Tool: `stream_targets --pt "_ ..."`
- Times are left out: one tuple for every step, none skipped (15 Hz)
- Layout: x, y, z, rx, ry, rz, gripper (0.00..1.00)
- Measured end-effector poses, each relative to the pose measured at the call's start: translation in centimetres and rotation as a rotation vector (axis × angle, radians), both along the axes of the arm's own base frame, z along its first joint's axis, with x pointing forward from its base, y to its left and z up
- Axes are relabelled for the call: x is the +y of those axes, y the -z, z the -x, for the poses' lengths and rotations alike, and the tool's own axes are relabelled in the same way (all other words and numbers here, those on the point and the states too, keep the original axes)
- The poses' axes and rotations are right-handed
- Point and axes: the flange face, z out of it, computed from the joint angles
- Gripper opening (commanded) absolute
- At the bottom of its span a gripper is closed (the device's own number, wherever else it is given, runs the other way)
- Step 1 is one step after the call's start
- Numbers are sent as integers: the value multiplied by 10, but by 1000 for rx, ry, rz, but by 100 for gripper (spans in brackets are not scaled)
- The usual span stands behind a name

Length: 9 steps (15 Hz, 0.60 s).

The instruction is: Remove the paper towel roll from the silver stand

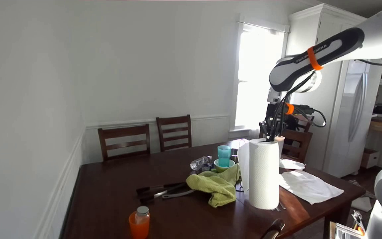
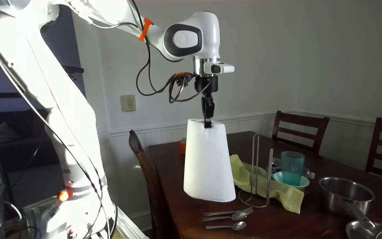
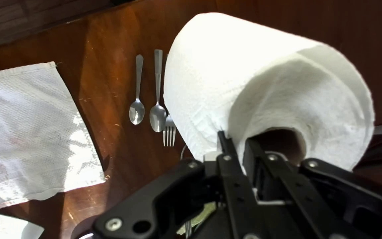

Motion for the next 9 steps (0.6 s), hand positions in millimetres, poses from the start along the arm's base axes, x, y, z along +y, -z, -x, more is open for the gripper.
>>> stream_targets --pt "2 6 0 -6 19 8 3" --pt "4 11 -1 -13 36 15 3" --pt "7 16 -1 -18 51 19 3" --pt "9 20 -1 -21 63 22 3" --pt "11 24 -1 -23 67 26 3" --pt "14 28 -1 -23 66 28 3" --pt "16 31 -1 -22 64 31 3" --pt "18 35 -1 -23 62 35 4" --pt "20 37 -1 -23 62 38 37"
